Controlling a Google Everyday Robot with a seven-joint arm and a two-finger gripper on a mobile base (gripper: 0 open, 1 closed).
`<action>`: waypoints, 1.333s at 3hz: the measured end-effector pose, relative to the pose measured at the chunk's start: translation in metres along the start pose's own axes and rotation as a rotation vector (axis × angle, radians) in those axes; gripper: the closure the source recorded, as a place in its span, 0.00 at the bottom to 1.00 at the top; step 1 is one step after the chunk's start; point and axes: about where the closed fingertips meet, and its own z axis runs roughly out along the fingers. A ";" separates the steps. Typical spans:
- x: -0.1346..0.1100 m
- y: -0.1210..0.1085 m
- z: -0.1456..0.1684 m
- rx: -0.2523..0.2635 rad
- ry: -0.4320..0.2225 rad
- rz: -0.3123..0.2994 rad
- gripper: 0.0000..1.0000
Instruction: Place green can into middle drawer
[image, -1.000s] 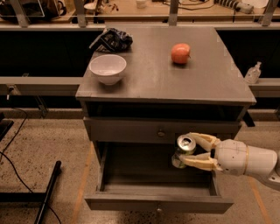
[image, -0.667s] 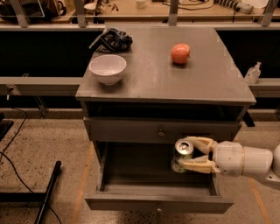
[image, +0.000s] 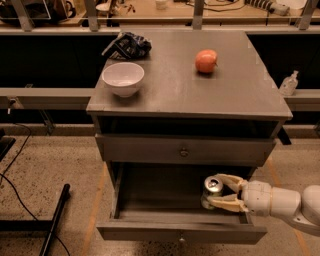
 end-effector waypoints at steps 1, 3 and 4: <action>0.000 0.000 0.000 0.000 0.000 0.000 1.00; 0.064 -0.049 0.049 0.088 -0.042 0.047 1.00; 0.088 -0.065 0.066 0.124 -0.055 0.068 1.00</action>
Offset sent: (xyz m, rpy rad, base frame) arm 0.0744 -0.0047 -0.1041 0.0512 0.0202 -0.1254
